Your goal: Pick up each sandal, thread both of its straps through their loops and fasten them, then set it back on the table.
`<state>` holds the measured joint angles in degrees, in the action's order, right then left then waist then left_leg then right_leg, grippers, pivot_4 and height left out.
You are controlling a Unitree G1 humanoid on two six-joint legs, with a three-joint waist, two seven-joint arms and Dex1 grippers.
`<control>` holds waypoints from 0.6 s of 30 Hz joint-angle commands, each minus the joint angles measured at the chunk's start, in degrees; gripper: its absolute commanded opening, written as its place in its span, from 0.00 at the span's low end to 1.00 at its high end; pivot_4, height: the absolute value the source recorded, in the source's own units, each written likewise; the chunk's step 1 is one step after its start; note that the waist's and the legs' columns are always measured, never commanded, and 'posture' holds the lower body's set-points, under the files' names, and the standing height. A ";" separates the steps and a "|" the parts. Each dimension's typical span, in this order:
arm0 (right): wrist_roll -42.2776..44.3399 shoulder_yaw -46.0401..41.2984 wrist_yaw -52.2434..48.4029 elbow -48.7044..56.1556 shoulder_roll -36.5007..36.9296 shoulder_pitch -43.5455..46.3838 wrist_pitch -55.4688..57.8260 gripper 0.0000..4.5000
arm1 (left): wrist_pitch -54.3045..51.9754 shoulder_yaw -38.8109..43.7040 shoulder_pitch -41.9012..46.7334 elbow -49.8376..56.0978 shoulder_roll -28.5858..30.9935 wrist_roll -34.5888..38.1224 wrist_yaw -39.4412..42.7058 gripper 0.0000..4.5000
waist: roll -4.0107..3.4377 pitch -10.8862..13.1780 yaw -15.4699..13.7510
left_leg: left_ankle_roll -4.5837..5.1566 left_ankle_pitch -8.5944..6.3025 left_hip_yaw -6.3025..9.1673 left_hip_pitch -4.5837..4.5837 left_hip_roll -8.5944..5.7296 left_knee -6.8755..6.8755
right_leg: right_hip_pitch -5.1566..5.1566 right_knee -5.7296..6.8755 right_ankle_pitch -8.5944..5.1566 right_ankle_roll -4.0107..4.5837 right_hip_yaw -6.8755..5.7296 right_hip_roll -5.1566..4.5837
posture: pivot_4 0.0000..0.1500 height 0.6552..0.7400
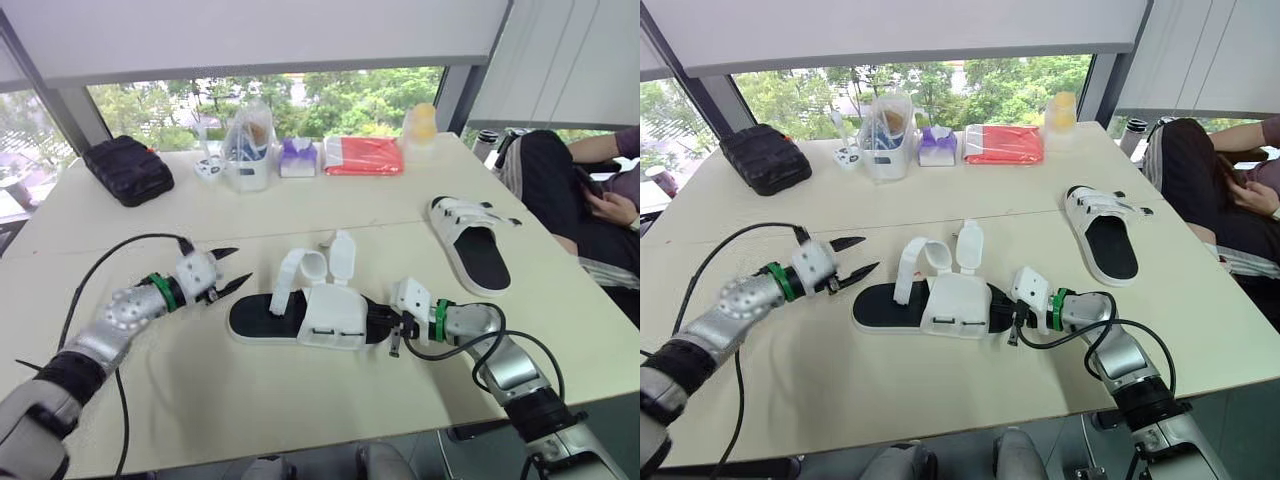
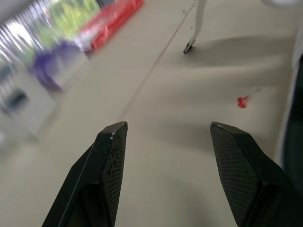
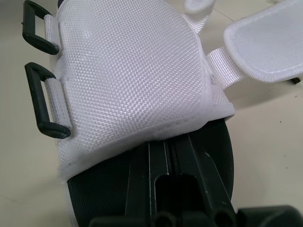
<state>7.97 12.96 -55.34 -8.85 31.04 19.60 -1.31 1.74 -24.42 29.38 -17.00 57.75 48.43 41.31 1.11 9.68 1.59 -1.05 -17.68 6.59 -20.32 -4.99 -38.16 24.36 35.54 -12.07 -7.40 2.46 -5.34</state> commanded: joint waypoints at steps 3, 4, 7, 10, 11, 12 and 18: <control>-2.43 1.35 -0.07 -3.44 -0.37 -0.50 1.03 0.00 | -29.70 13.42 0.54 9.73 0.68 17.38 10.84 0.63 | -0.06 -0.04 0.20 | 0.00 0.00 -0.02 0.14 -0.01 0.01 | -0.16 -0.02 -0.02 0.00 0.00 0.04 | 1.00 1.00; -2.46 1.41 -0.12 -3.60 -0.45 -0.33 1.00 0.00 | -30.41 13.49 0.17 10.76 0.39 14.97 12.65 0.63 | -0.07 -0.04 0.29 | 0.00 0.00 -0.03 0.16 -0.02 0.01 | -0.18 -0.03 -0.02 0.00 0.00 0.04 | 1.00 1.00; -2.72 1.67 -0.25 -4.20 -0.67 0.27 0.78 0.00 | -34.61 13.45 -0.53 13.27 -0.40 11.30 18.58 0.63 | -0.06 -0.04 0.64 | -0.03 0.01 -0.03 0.14 -0.02 0.02 | -0.17 -0.05 -0.02 0.02 0.01 0.11 | 1.00 1.00; -3.03 2.07 -0.30 -4.51 -0.64 0.70 0.38 0.00 | -34.24 12.60 -0.17 13.80 -1.64 4.80 23.08 0.63 | -0.05 -0.04 0.68 | -0.06 0.03 -0.02 0.12 -0.02 0.03 | -0.14 -0.05 -0.03 0.06 0.01 0.16 | 1.00 1.00; -2.97 2.08 -0.29 -4.55 -0.67 0.77 0.35 0.00 | -33.70 12.23 0.19 13.37 -2.40 2.47 24.03 0.63 | -0.05 -0.04 0.66 | -0.07 0.03 -0.03 0.12 -0.02 0.03 | -0.14 -0.06 -0.03 0.07 0.01 0.16 | 1.00 1.00; -3.01 2.16 -0.27 -4.65 -0.73 0.87 0.30 0.00 | -33.08 11.87 0.70 12.51 -3.39 0.25 24.96 0.63 | -0.05 -0.04 0.66 | -0.07 0.03 -0.03 0.12 -0.01 0.03 | -0.14 -0.07 -0.02 0.08 0.01 0.16 | 1.00 1.00; -3.10 2.41 0.04 -4.54 -1.24 1.44 0.54 0.00 | -31.03 10.54 3.39 7.80 -10.49 -9.95 29.61 0.63 | -0.03 -0.05 0.60 | -0.10 0.05 -0.02 0.11 0.00 0.03 | -0.14 -0.12 -0.01 0.10 0.02 0.17 | 1.00 1.00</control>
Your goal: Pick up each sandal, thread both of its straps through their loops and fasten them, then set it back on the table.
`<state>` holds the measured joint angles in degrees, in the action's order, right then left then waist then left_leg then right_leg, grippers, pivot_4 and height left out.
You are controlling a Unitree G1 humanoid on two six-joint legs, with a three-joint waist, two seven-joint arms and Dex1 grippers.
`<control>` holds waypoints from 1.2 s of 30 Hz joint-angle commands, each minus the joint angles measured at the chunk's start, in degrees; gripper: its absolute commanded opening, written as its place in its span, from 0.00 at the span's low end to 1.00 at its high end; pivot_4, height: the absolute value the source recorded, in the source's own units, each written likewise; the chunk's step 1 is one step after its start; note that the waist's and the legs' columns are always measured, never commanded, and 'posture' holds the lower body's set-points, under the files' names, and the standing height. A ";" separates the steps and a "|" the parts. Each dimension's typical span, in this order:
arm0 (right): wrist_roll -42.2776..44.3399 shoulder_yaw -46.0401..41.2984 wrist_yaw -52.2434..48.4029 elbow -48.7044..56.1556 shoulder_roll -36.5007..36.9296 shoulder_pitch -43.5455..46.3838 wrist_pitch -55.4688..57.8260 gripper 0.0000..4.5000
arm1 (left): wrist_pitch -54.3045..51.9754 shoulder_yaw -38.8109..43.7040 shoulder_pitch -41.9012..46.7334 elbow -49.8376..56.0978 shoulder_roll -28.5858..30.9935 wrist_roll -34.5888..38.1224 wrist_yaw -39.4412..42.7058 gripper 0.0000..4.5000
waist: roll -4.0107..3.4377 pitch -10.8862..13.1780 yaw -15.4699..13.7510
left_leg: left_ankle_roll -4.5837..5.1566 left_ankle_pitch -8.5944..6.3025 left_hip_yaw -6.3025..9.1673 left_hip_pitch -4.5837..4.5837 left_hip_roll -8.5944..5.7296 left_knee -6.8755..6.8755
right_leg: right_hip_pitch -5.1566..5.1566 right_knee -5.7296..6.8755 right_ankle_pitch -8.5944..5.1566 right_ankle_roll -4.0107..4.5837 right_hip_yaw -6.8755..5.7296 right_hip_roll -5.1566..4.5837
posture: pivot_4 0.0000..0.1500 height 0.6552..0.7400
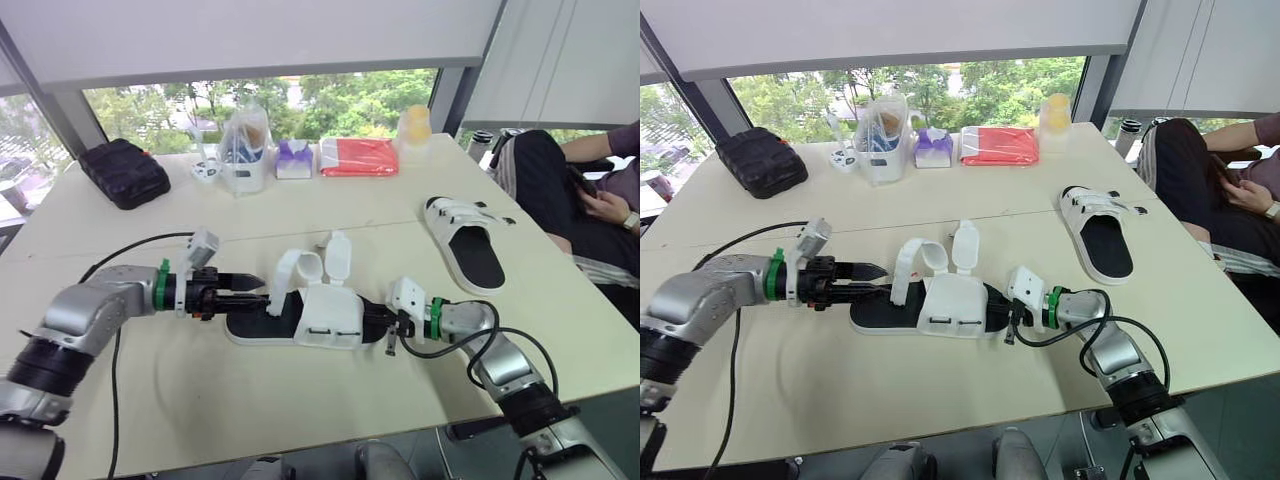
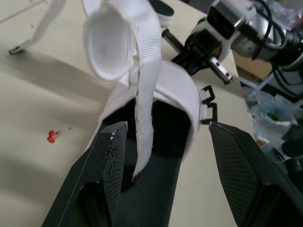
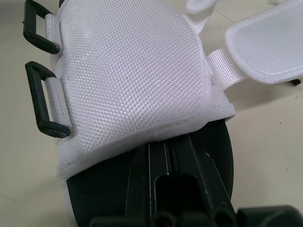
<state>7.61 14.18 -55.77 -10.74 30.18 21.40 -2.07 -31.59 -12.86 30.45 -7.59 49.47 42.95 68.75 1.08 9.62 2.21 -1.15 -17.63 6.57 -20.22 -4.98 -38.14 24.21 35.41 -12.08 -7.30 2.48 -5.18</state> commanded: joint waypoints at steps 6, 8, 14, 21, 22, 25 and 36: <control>-2.85 1.19 0.89 -2.76 -1.00 0.37 1.54 0.00 | 2.41 -0.23 4.19 -5.67 -8.96 -9.41 4.31 0.51 | 0.02 -0.01 0.29 | -0.02 0.01 -0.01 -0.04 0.02 0.00 | 0.07 -0.01 0.02 0.02 0.02 0.04 | 1.00 1.00; -2.85 1.09 1.01 -2.64 -1.02 0.37 1.62 0.00 | 2.52 -0.05 4.40 -6.50 -10.35 -10.45 4.89 0.33 | 0.01 -0.01 0.29 | -0.03 0.01 0.00 -0.04 0.04 0.01 | 0.09 -0.01 0.03 0.03 0.02 0.06 | 1.00 1.00; -3.03 1.11 1.06 -2.57 -0.81 0.08 1.52 0.00 | -2.86 3.51 6.09 -7.15 -11.40 -8.38 6.24 0.01 | 0.01 -0.01 0.24 | -0.03 0.01 -0.01 -0.05 0.18 0.00 | 0.09 -0.02 0.03 0.03 0.03 0.07 | 1.00 1.00; -3.31 1.16 0.97 -3.31 -1.03 0.44 1.34 0.00 | -16.29 10.83 10.26 -5.02 -9.91 -0.74 7.93 0.01 | 0.02 0.00 0.27 | -0.02 0.01 -0.01 -0.05 0.19 0.00 | 0.09 -0.03 0.03 0.03 0.02 0.08 | 1.00 1.00; -3.41 1.28 1.00 -3.58 -1.23 0.60 1.24 0.00 | -18.29 11.75 10.50 -3.76 -10.58 0.80 7.34 0.01 | 0.02 0.00 0.27 | -0.03 0.01 -0.01 -0.04 0.19 0.00 | 0.08 -0.03 0.03 0.03 0.02 0.08 | 1.00 1.00; -3.65 1.57 1.06 -4.35 -1.81 1.20 0.99 0.00 | -22.36 12.65 9.93 0.80 -13.12 3.74 5.31 0.01 | 0.03 0.00 0.27 | -0.04 0.02 -0.01 -0.04 0.19 0.00 | 0.08 -0.03 0.03 0.03 0.02 0.08 | 1.00 1.00; -4.37 1.52 1.60 -4.35 -3.18 0.93 0.95 0.00 | -16.71 5.78 2.81 4.66 -22.30 -3.28 -0.05 0.01 | 0.01 -0.01 0.29 | -0.14 0.06 -0.05 -0.03 0.32 0.01 | 0.08 -0.07 0.10 0.13 0.04 0.18 | 1.00 1.00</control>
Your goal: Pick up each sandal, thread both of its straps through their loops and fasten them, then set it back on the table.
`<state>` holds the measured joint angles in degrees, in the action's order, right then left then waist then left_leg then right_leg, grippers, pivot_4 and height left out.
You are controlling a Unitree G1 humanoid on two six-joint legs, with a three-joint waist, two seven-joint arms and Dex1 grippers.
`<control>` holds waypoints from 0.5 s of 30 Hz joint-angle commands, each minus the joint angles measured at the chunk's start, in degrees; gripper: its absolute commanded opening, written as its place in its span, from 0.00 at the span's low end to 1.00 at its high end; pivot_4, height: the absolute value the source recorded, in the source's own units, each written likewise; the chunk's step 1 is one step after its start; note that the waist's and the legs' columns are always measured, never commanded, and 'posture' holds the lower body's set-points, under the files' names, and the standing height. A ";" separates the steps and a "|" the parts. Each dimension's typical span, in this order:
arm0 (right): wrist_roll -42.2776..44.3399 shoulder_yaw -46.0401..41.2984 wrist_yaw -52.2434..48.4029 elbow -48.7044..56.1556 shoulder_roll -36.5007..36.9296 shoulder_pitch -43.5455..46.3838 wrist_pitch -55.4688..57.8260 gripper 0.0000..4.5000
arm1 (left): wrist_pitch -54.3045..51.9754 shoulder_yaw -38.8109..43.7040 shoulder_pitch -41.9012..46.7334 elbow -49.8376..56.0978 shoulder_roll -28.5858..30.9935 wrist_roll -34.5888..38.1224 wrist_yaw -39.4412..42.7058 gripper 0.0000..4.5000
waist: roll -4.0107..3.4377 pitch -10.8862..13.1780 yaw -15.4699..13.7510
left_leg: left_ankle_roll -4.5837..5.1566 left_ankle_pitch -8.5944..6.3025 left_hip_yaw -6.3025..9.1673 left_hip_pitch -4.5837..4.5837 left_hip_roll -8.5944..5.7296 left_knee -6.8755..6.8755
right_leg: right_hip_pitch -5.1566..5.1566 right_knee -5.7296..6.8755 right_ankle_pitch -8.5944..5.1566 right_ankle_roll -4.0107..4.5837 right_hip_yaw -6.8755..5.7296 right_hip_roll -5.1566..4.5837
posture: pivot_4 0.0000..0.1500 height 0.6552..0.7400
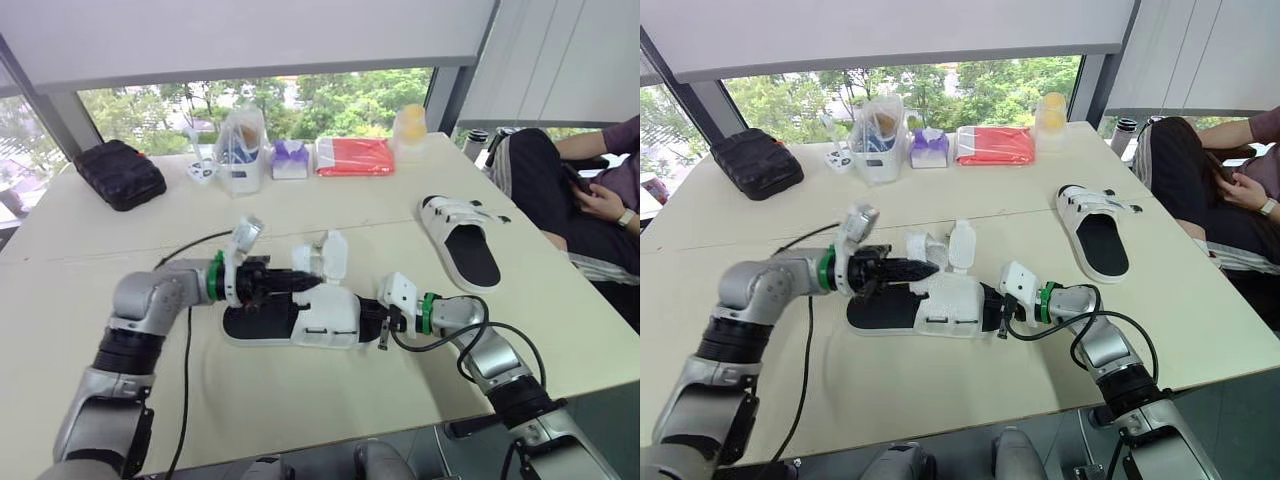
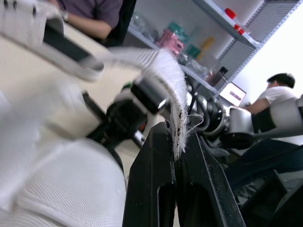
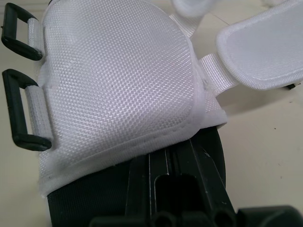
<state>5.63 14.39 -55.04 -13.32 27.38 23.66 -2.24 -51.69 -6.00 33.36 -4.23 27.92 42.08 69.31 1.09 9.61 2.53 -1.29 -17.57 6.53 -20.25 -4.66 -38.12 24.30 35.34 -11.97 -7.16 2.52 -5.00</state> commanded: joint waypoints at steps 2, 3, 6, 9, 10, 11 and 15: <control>-2.44 1.27 1.02 -1.49 -0.38 -1.54 1.25 0.00 | 5.02 -2.32 -0.97 0.92 -0.88 -4.00 -0.14 0.01 | 0.00 0.00 -0.07 | 0.00 0.00 0.01 0.00 0.01 0.00 | 0.00 0.00 0.00 0.01 0.00 0.00 | 1.00 1.00; -2.45 1.22 1.09 -1.47 -0.38 -1.56 1.29 0.00 | 5.54 -2.55 -1.23 0.90 -0.97 -4.37 0.03 0.01 | 0.00 0.00 -0.05 | -0.01 0.00 0.00 0.00 0.01 0.00 | 0.00 -0.01 0.00 0.01 0.00 0.00 | 1.00 1.00; -2.40 1.14 1.30 -1.23 -0.39 -1.68 1.49 0.00 | 5.65 -1.95 -1.20 0.61 -2.17 -4.18 -0.98 0.01 | 0.00 0.00 -0.08 | 0.00 0.00 -0.01 0.00 0.02 0.00 | 0.00 -0.02 0.01 0.01 0.00 0.01 | 1.00 1.00; -2.39 1.13 1.42 -1.06 -0.46 -1.77 1.63 0.00 | 6.01 -0.96 -0.61 -0.23 -3.71 -4.14 -2.44 0.01 | 0.00 0.00 -0.10 | 0.00 0.00 -0.01 0.00 0.02 0.00 | -0.02 -0.05 0.01 0.01 0.00 0.00 | 1.00 1.00; -2.39 1.13 1.45 -1.02 -0.48 -1.79 1.65 0.00 | 6.09 -0.78 -0.53 -0.30 -3.93 -4.21 -2.64 0.01 | 0.00 0.00 -0.07 | 0.00 0.00 -0.01 0.00 0.02 0.00 | -0.02 -0.05 0.01 0.01 -0.01 0.00 | 1.00 1.00; -2.39 1.14 1.42 -1.03 -0.47 -1.80 1.64 0.00 | 6.21 -0.77 -0.53 -0.30 -3.96 -4.35 -2.64 0.01 | 0.00 0.00 -0.07 | 0.00 0.00 0.00 0.00 0.02 0.00 | -0.01 -0.05 0.01 0.01 0.00 0.01 | 1.00 1.00; -2.36 1.12 1.41 -1.18 -0.55 -1.75 1.66 0.00 | 7.97 -1.43 -0.91 -0.34 -3.61 -5.71 -2.08 0.01 | 0.00 0.00 -0.10 | 0.00 0.00 -0.01 0.00 0.03 0.01 | -0.02 -0.06 0.01 0.01 0.00 0.02 | 1.00 1.00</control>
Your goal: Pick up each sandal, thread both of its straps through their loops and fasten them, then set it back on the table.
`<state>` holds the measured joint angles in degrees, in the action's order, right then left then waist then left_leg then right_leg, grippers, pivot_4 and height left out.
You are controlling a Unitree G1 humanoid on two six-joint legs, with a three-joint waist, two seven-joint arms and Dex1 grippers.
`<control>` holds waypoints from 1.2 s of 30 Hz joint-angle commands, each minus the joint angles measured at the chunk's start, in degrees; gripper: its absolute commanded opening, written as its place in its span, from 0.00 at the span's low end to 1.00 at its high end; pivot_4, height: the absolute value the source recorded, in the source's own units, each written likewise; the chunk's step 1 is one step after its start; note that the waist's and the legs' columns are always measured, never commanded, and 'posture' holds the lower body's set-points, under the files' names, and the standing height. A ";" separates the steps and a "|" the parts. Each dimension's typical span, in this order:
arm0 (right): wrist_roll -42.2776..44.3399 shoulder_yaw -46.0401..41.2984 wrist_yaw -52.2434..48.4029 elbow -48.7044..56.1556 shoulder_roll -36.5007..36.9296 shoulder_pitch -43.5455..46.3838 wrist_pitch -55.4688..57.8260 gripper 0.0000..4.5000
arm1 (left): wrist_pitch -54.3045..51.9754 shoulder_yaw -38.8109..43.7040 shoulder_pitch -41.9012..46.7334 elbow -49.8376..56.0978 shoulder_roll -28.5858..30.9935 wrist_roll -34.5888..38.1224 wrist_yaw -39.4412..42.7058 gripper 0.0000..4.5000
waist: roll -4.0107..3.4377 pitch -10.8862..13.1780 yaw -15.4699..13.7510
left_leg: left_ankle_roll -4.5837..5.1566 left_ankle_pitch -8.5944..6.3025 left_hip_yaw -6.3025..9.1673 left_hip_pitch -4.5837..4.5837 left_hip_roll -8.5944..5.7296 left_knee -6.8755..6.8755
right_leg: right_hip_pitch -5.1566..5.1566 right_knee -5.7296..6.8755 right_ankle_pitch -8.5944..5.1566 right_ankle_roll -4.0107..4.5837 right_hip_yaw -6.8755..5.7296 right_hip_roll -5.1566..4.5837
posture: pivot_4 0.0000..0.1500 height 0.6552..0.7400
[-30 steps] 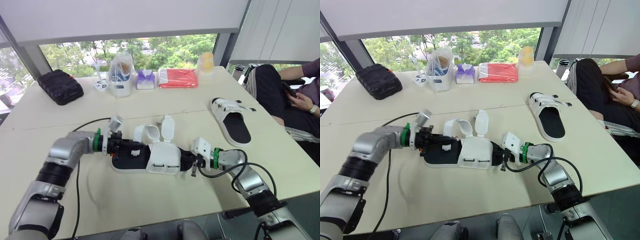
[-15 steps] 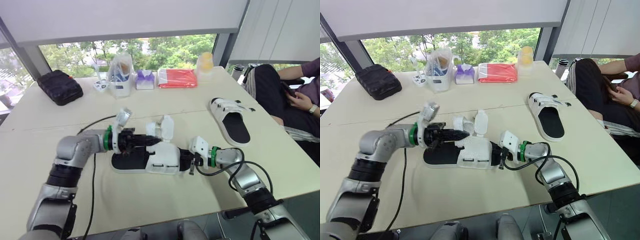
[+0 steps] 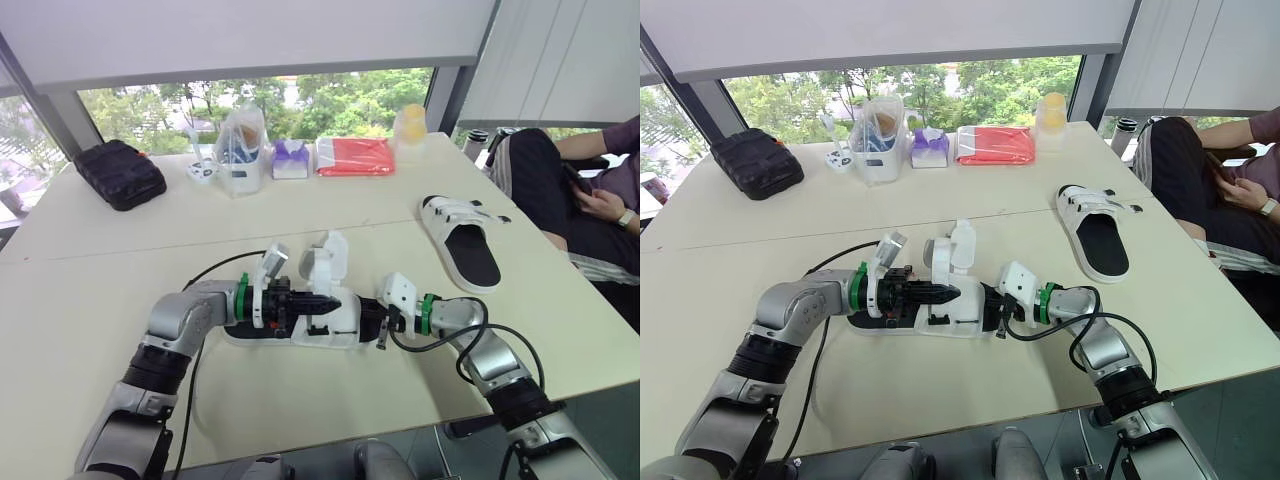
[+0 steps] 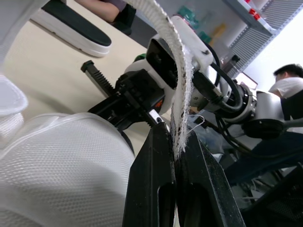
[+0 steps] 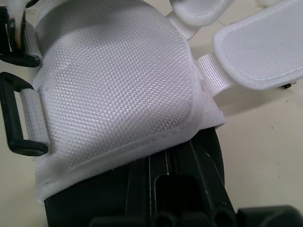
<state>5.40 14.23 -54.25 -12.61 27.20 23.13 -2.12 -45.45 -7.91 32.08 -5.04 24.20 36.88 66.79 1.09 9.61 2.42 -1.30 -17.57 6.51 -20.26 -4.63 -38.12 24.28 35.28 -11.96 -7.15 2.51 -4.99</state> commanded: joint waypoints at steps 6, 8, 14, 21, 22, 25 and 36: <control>-2.10 1.28 0.66 -1.99 -0.58 -1.17 1.56 0.00 | 5.41 -2.35 -0.76 0.46 2.70 -3.97 4.22 0.01 | 0.00 0.00 0.07 | 0.00 0.00 0.00 0.00 0.01 0.01 | 0.00 0.00 0.00 0.00 0.00 0.01 | 1.00 1.00; -2.07 1.26 0.71 -2.08 -0.69 -1.10 1.56 0.00 | 6.86 -3.00 -0.67 0.36 3.38 -4.80 5.46 0.01 | 0.00 0.00 0.06 | 0.00 0.00 0.00 0.00 0.01 0.01 | 0.00 -0.01 0.00 0.00 0.00 0.02 | 1.00 1.00; -1.93 1.03 0.86 -2.27 -0.90 -0.93 1.76 0.00 | 9.86 -4.20 -1.55 0.57 4.21 -6.59 7.26 0.01 | 0.00 0.00 0.12 | 0.00 0.00 -0.03 0.01 0.12 0.03 | 0.00 -0.05 0.00 0.02 0.00 0.10 | 1.00 1.00; -2.02 0.94 0.86 -2.13 -0.78 -1.23 1.67 0.00 | 11.50 -3.14 -4.16 0.74 3.48 -7.56 5.37 0.01 | 0.00 0.00 0.08 | 0.00 0.00 -0.05 0.01 0.32 0.04 | 0.02 -0.08 0.05 0.13 0.00 0.30 | 1.00 1.00; -2.02 0.95 0.85 -2.14 -0.77 -1.23 1.68 0.00 | 11.45 -2.64 -4.29 0.80 3.16 -7.28 4.81 0.01 | 0.00 0.00 0.08 | 0.00 0.00 -0.06 0.01 0.32 0.04 | 0.02 -0.08 0.06 0.13 0.00 0.30 | 1.00 1.00; -2.12 1.05 0.78 -2.38 -0.73 -1.15 1.55 0.00 | 7.31 0.62 -3.77 2.86 2.71 -3.40 2.85 0.14 | 0.00 0.00 0.05 | 0.00 -0.01 -0.05 0.01 0.32 0.04 | 0.02 -0.08 0.05 0.14 0.00 0.30 | 1.00 1.00; -2.30 1.01 0.10 -3.22 0.02 -1.77 0.74 0.00 | -2.06 13.51 -14.30 23.71 13.11 4.53 -6.20 0.63 | -0.02 0.01 0.01 | -0.02 -0.01 -0.04 0.01 0.35 0.13 | 0.06 -0.10 0.04 0.17 0.00 0.29 | 1.00 1.00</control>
<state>5.35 14.04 -53.99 -12.93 26.59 22.88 -2.36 -46.59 3.38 19.12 14.31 35.99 39.40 60.88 1.07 9.62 2.43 -1.32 -17.59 6.47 -20.25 -4.28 -37.99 24.33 35.17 -11.92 -6.98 2.51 -4.70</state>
